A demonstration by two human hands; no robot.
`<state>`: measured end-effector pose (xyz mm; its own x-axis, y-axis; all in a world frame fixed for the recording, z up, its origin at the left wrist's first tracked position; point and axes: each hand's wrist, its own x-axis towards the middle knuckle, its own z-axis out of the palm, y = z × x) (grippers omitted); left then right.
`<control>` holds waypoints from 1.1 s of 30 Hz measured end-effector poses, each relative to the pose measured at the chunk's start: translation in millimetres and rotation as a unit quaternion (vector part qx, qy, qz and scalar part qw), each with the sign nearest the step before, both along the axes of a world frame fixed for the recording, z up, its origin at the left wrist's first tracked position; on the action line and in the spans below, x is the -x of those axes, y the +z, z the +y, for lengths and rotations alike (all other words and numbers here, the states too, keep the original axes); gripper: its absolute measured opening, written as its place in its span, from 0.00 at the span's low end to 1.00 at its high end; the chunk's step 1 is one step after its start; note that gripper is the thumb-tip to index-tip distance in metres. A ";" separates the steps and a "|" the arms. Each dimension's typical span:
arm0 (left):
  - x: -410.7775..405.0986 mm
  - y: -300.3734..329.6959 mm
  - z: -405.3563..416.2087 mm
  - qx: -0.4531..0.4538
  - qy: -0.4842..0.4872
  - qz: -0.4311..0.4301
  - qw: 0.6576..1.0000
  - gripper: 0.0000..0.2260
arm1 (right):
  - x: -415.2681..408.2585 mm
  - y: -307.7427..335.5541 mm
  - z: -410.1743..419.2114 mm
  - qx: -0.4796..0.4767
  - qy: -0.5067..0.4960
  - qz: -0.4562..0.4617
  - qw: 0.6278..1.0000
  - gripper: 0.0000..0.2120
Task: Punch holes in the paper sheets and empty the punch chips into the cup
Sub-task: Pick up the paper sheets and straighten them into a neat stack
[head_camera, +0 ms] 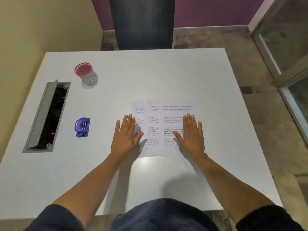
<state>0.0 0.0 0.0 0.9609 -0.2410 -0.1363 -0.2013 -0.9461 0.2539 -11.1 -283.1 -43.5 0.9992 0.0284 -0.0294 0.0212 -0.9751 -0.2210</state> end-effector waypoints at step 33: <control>18.9 -57.1 -84.2 0.196 0.346 0.189 0.898 0.30 | 66.5 -62.4 -3.7 0.021 0.008 0.136 0.990 0.37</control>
